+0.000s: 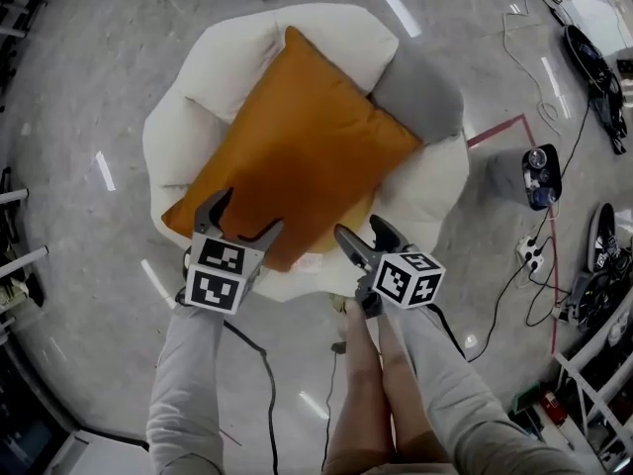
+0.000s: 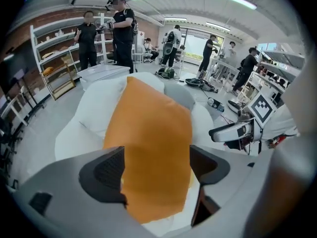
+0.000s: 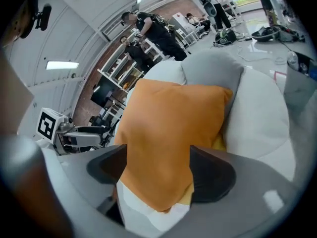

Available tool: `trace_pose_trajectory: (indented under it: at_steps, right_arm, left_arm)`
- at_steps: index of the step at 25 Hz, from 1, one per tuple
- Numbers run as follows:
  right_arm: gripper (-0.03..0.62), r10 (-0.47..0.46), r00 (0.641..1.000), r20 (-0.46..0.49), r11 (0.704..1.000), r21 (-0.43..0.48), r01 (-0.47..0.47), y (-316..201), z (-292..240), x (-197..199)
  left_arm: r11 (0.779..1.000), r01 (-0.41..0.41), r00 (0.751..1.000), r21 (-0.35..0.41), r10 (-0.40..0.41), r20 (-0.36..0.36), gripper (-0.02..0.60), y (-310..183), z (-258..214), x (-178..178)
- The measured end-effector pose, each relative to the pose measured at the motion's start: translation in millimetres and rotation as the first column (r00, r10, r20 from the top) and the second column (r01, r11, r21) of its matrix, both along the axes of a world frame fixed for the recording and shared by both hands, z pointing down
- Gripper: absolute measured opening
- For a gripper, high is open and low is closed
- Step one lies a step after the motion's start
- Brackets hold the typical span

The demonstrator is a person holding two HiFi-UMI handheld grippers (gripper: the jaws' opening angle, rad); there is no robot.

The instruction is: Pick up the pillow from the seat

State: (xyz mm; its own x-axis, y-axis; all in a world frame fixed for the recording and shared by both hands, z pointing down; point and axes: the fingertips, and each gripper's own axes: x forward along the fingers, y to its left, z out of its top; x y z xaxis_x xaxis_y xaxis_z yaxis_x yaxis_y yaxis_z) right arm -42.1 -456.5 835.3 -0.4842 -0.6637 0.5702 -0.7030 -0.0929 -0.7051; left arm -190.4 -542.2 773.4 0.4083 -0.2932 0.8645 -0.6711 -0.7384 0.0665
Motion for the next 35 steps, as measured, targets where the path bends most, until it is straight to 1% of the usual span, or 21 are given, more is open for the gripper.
trace_pose_trajectory:
  at_steps: [3, 5, 8, 11, 13, 16, 17, 20, 23, 25, 27, 29, 31, 35]
  right_arm:
    - [0.382, 0.081, 0.996, 0.041, 0.996, -0.03, -0.08, -5, 30, 6]
    - [0.39, 0.125, 0.99, 0.07, 0.991, -0.057, -0.122, -7, 47, 8]
    - [0.405, 0.154, 0.983, 0.1, 0.986, -0.078, -0.147, -13, 69, 10]
    - [0.438, 0.165, 0.976, 0.142, 0.984, -0.09, -0.153, -18, 87, 8]
    - [0.459, 0.16, 0.974, 0.163, 0.985, -0.096, -0.146, -22, 99, 6]
    - [0.486, 0.151, 0.97, 0.192, 0.986, -0.102, -0.134, -27, 114, 4]
    - [0.491, 0.146, 0.968, 0.203, 0.987, -0.102, -0.127, -29, 118, 3]
    - [0.525, 0.125, 0.963, 0.238, 0.99, -0.097, -0.105, -34, 131, -2]
    - [0.554, 0.103, 0.954, 0.283, 0.993, -0.084, -0.083, -38, 140, -6]
    - [0.566, 0.083, 0.944, 0.318, 0.995, -0.072, -0.063, -41, 144, -8]
    - [0.571, 0.059, 0.938, 0.342, 0.997, -0.06, -0.041, -44, 146, -9]
    - [0.571, 0.035, 0.939, 0.343, 0.999, -0.051, -0.019, -47, 148, -11]
    - [0.569, 0.014, 0.942, 0.336, 0.999, -0.05, 0.003, -50, 152, -14]
    - [0.562, -0.002, 0.948, 0.318, 0.998, -0.062, 0.023, -54, 158, -16]
  left_arm:
    - [0.999, -0.035, 0.997, -0.001, 0.035, 0.063, 0.394, -22, 17, -7]
    - [0.999, -0.041, 0.995, 0.013, 0.04, 0.09, 0.394, -37, 23, -11]
    - [0.999, -0.034, 0.995, 0.04, 0.03, 0.097, 0.395, -63, 26, -14]
    - [0.999, -0.034, 0.994, 0.04, 0.03, 0.107, 0.414, -84, 26, -19]
    - [0.999, -0.036, 0.994, 0.019, 0.034, 0.1, 0.434, -96, 31, -23]
    - [0.995, -0.072, 0.993, -0.074, 0.078, 0.091, 0.508, -101, 45, -21]
    - [0.991, -0.084, 0.991, -0.101, 0.094, 0.094, 0.522, -102, 51, -21]
    - [0.981, -0.109, 0.987, -0.158, 0.127, 0.102, 0.538, -107, 68, -21]
    - [0.966, -0.124, 0.988, -0.229, 0.14, 0.058, 0.538, -107, 82, -18]
    - [0.95, -0.154, 0.986, -0.273, 0.166, 0.02, 0.538, -102, 90, -12]
    - [0.936, -0.199, 0.977, -0.289, 0.213, 0.016, 0.538, -94, 98, -2]
    - [0.932, -0.23, 0.965, -0.281, 0.255, 0.055, 0.545, -89, 108, 6]
    - [0.933, -0.234, 0.961, -0.272, 0.264, 0.08, 0.546, -87, 116, 8]
    - [0.936, -0.229, 0.962, -0.266, 0.26, 0.086, 0.543, -87, 122, 9]
